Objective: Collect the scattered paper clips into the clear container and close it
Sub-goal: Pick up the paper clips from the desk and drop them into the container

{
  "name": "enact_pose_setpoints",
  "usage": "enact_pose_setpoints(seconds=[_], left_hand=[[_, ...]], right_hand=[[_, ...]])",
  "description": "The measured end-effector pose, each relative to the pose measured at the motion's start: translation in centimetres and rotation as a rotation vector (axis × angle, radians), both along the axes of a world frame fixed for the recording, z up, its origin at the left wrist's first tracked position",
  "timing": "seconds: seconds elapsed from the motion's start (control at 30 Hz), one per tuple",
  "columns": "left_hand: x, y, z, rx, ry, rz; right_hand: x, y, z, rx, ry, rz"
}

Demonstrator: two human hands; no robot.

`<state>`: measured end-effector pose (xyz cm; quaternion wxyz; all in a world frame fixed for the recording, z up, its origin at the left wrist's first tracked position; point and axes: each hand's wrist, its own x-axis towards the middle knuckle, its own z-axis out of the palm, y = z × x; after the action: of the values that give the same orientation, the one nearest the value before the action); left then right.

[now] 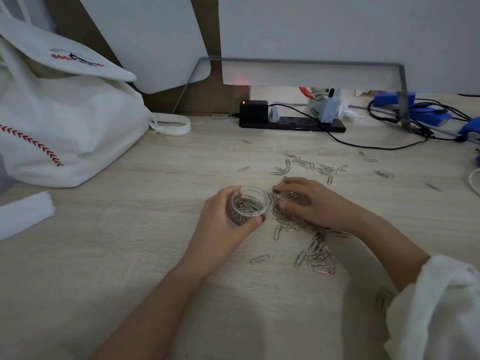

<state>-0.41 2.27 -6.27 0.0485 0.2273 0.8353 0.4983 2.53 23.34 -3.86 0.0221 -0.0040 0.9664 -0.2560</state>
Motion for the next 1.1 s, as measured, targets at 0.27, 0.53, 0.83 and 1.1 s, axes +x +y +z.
enact_pose_setpoints(seconds=[0.27, 0.53, 0.83, 1.1], left_hand=[[0.1, 0.0, 0.0, 0.004, 0.015, -0.001], [0.1, 0.1, -0.1, 0.006, 0.033, -0.005], [0.0, 0.1, -0.5, 0.022, 0.019, -0.018], [-0.1, 0.1, -0.7, 0.028, 0.018, -0.036]], right_hand=[[4.9, -0.5, 0.7, -0.014, -0.115, 0.195], [7.5, 0.8, -0.6, -0.056, 0.042, 0.185], [7.4, 0.4, -1.4, -0.152, 0.200, 0.016], [7.4, 0.2, -1.5, -0.114, 0.291, -0.114]])
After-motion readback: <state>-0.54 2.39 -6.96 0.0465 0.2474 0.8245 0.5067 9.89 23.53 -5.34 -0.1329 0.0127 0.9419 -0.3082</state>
